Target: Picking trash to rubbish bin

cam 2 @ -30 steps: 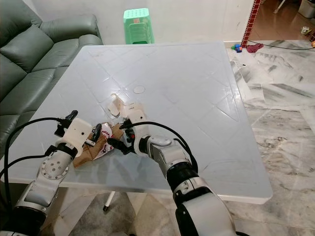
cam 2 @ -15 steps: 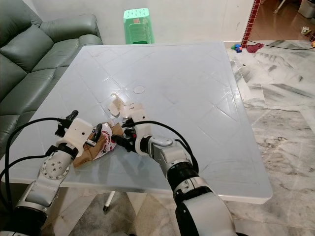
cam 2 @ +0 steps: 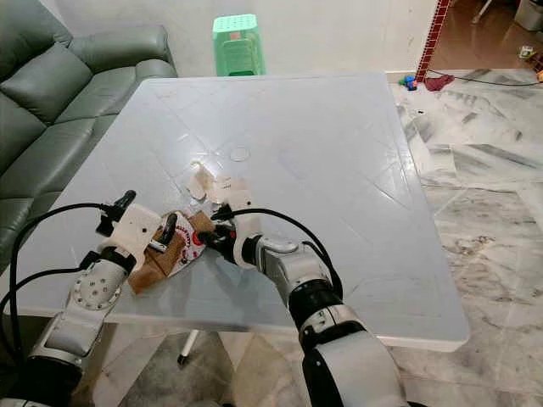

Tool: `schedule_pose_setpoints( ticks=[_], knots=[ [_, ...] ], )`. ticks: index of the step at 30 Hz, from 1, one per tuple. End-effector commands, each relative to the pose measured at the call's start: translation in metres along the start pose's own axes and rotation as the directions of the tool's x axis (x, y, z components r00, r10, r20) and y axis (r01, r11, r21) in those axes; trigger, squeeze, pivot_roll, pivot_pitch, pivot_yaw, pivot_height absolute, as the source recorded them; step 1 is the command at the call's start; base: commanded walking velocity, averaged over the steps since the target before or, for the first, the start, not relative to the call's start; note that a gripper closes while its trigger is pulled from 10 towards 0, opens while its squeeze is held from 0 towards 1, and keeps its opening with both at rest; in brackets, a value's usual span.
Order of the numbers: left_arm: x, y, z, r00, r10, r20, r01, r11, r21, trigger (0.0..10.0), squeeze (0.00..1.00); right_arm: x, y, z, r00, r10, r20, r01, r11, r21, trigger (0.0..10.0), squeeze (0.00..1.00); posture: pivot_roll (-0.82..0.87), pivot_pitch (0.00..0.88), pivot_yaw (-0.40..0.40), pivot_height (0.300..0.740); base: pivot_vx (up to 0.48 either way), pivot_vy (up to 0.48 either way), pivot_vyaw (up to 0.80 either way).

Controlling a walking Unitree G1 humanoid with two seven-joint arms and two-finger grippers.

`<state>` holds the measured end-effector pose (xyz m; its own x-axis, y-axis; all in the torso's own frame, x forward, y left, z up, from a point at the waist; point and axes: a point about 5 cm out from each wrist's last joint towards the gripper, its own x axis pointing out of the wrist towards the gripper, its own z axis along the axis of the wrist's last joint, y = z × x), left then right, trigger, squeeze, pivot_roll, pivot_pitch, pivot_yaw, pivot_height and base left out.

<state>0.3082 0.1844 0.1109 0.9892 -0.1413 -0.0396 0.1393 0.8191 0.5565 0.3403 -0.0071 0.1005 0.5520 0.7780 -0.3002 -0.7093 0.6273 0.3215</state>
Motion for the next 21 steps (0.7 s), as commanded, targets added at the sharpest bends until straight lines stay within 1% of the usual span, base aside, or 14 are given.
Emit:
schedule_pose_setpoints(
  ticks=[1, 4, 5, 12, 19, 21],
  knots=[
    [0.000, 0.001, -0.003, 1.000, 0.005, -0.013, -0.006, 1.000, -0.005, 10.0, 0.00, 0.011, 0.017, 0.007, 0.998, 0.049, 0.024, -0.050, 0.999, 0.012, 0.0, 0.00, 0.10, 0.041, 0.074, 0.740, 0.000, 0.000, 0.00],
    [0.001, 0.002, -0.002, 1.000, 0.012, -0.009, -0.012, 1.000, -0.005, 10.0, 0.00, 0.009, 0.012, 0.008, 0.999, 0.024, 0.039, -0.024, 1.000, 0.012, 0.0, 0.00, 0.10, 0.037, 0.074, 0.740, 0.000, 0.000, 0.00],
    [0.002, 0.003, -0.001, 1.000, 0.021, -0.006, -0.021, 1.000, -0.007, 10.0, 0.00, 0.007, 0.009, 0.010, 0.999, 0.006, 0.049, -0.007, 1.000, 0.016, 0.0, 0.00, 0.09, 0.035, 0.074, 0.740, 0.000, 0.000, 0.00],
    [0.003, 0.009, 0.000, 0.999, 0.052, 0.001, -0.052, 0.999, -0.008, 10.0, 0.00, 0.003, 0.000, 0.010, 0.997, -0.034, 0.063, 0.032, 0.999, 0.025, 0.0, 0.00, 0.10, 0.028, 0.074, 0.740, 0.000, 0.000, 0.00],
    [0.005, 0.018, 0.002, 0.994, 0.112, 0.009, -0.112, 0.994, -0.014, 10.0, 0.00, -0.003, -0.009, 0.022, 0.986, -0.102, 0.134, 0.098, 0.995, 0.036, 0.0, 0.00, 0.10, 0.025, 0.073, 0.740, 0.000, 0.000, 0.00],
    [0.005, 0.023, 0.003, 0.989, 0.148, 0.004, -0.148, 0.988, -0.036, 10.0, 0.00, -0.005, -0.012, 0.028, 0.979, -0.122, 0.166, 0.118, 0.992, 0.038, 0.0, 0.00, 0.10, 0.025, 0.073, 0.740, 0.000, 0.000, 0.00]
  ],
)
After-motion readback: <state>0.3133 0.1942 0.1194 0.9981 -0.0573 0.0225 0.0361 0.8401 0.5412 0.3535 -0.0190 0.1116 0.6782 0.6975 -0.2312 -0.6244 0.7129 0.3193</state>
